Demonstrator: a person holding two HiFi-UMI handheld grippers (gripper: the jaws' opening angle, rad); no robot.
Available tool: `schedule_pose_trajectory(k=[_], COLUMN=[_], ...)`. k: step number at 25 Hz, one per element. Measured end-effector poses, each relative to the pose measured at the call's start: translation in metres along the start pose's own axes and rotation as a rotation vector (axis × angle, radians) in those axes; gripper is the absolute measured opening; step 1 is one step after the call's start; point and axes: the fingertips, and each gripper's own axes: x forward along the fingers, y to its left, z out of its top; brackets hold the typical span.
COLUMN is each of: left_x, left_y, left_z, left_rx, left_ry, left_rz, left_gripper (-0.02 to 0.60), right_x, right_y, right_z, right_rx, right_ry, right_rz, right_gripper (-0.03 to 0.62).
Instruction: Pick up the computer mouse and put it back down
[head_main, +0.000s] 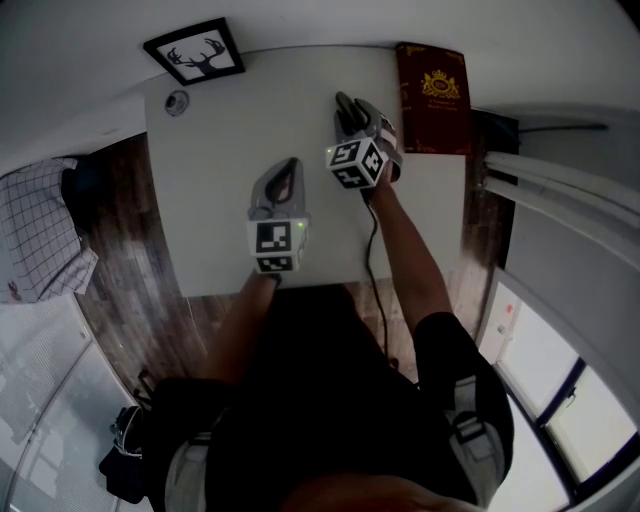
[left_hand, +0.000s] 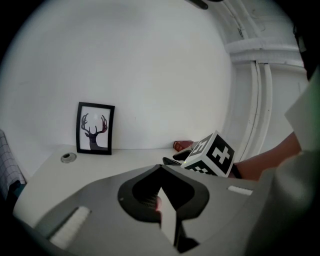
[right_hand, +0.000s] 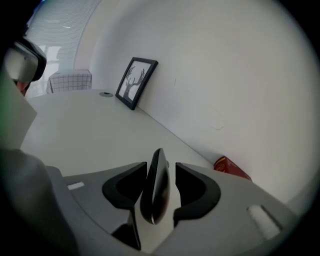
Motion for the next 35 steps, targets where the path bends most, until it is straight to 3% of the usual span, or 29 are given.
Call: schedule_pose_trajectory(k=[21,35], left_x=[-0.002,-0.016], left_y=[-0.015,-0.049], left_z=[-0.004,0.012], left_rx=[0.014,0.049], left_ry=[0.005,-0.031], left_rz=[-0.021,-0.064], left_gripper=[0.000,0.000], right_x=[-0.018,-0.079], right_y=[0.005,-0.005], right_z=[0.005,0.020], right_rx=[0.158,0.249], right_ry=[-0.052,-0.189], right_rz=[0.069,0.047], right_gripper=[0.178,0.098])
